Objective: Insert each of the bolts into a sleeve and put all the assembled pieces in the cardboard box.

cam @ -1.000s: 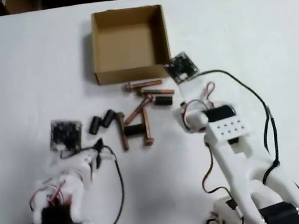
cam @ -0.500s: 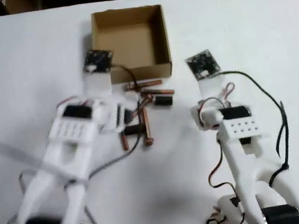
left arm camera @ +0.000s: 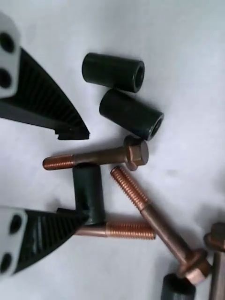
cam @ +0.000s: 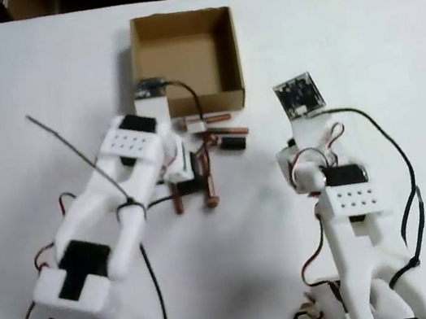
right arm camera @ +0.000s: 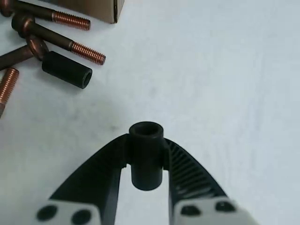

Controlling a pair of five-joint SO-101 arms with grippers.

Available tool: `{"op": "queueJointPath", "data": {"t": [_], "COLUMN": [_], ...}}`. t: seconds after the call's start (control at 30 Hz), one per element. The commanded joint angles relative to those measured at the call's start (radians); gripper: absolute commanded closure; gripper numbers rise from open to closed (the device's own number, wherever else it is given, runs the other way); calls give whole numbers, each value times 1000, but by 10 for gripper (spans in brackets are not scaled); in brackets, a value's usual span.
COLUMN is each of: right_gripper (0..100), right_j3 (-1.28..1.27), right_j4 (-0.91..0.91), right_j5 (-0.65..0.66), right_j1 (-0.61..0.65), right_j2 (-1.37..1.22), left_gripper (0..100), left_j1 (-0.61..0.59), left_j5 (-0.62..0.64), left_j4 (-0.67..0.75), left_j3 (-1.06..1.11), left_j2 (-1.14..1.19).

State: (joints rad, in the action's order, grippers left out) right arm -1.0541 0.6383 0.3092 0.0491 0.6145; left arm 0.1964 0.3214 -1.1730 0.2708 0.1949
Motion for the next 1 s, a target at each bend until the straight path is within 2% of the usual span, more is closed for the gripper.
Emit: {"op": "queueJointPath", "data": {"t": [0.0,0.33,0.53,0.6,0.77,0.97], "right_gripper": [978,978,978,978,978,978], "right_j3": [-2,-31,-31,-31,-32,-32], "right_j4": [-13,-18,-21,-21,-21,-21], "right_j5": [11,46,51,51,52,52], "right_j1": [-8,-13,-13,-13,-15,-15], "right_j2": [45,51,51,51,51,51], "left_gripper": [745,745,746,779,951,918], "left_j1": [2,-101,-80,-68,-54,-54], "left_j5": [11,8,6,6,6,5], "left_j4": [6,8,-32,-32,-32,-32], "left_j3": [-62,-163,-183,-183,-185,-183], "left_j2": [38,143,219,244,253,261]}}
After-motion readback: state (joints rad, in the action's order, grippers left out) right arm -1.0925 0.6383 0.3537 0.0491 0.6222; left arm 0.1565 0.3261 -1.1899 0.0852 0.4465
